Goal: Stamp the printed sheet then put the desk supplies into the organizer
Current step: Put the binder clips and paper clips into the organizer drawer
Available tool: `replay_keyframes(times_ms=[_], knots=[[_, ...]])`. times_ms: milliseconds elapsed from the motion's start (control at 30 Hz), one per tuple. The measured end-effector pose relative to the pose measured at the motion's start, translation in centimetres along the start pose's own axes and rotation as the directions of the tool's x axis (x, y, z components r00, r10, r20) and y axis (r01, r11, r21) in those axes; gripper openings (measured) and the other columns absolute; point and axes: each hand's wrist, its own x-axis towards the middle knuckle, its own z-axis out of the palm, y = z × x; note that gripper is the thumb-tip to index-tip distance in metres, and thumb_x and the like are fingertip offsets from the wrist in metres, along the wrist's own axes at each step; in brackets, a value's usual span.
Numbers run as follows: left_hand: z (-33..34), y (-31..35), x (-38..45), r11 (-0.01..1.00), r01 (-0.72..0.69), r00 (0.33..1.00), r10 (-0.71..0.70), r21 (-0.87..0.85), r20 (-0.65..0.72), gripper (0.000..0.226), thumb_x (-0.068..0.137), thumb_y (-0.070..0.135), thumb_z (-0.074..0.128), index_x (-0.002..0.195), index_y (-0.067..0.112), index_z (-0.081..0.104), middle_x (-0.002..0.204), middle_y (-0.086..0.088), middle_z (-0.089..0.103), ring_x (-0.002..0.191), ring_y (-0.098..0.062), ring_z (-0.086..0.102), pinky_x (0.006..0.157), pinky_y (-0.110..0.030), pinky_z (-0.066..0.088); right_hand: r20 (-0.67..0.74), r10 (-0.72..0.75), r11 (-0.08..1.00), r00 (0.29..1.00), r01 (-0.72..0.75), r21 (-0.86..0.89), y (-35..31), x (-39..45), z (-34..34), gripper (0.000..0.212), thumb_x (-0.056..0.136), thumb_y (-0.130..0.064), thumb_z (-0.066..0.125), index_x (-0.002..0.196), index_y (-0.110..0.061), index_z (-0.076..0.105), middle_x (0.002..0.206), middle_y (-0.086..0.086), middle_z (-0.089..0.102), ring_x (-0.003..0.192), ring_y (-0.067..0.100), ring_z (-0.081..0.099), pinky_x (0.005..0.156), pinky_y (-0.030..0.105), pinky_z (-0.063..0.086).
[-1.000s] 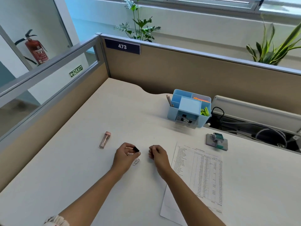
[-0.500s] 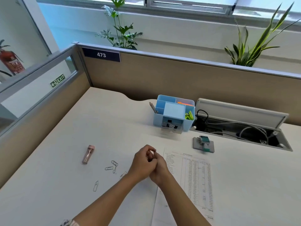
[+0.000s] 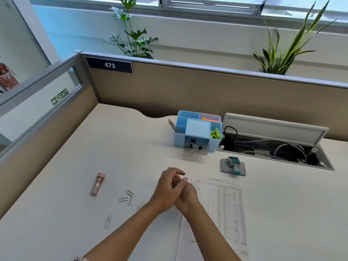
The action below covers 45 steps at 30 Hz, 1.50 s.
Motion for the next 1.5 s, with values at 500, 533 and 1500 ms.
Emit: replay_keyframes(times_ms=[500,533,1500], knots=[[-1.5,-7.8,3.0,0.741,0.079,0.883,-0.363,0.667,0.298,0.103,0.088,0.064,0.050,0.152,0.022,-0.020,0.155,0.006,-0.036,0.143,-0.020,-0.034,0.118,-0.045,-0.017,-0.173,-0.240,0.965,0.955,0.254,0.063,-11.3,0.6,5.4,0.035,0.105,-0.009,0.031,0.132,0.010,0.045,0.114,0.019,0.055,0.099,0.020,0.057,0.107,0.034,0.043],[-1.6,-7.9,2.9,0.736,0.070,0.885,-0.358,0.674,0.299,0.103,0.088,0.065,0.048,0.152,0.023,-0.021,0.154,0.006,-0.037,0.142,-0.019,-0.035,0.118,-0.044,-0.018,-0.185,-0.251,0.962,0.950,0.265,0.057,-11.9,0.8,5.7,0.040,0.106,-0.012,0.031,0.139,0.008,0.039,0.108,0.018,0.056,0.096,0.020,0.055,0.110,0.036,0.041],[-1.7,-8.0,2.7,0.724,0.046,0.872,-0.366,0.689,0.326,0.104,0.088,0.069,0.045,0.150,0.025,-0.025,0.152,0.007,-0.041,0.140,-0.018,-0.038,0.117,-0.044,-0.019,0.104,-0.710,0.268,0.696,0.405,-0.874,-10.0,0.5,2.5,0.031,0.095,0.001,0.045,0.099,-0.016,0.071,0.098,0.000,0.070,0.095,0.011,0.063,0.088,0.027,0.054]])
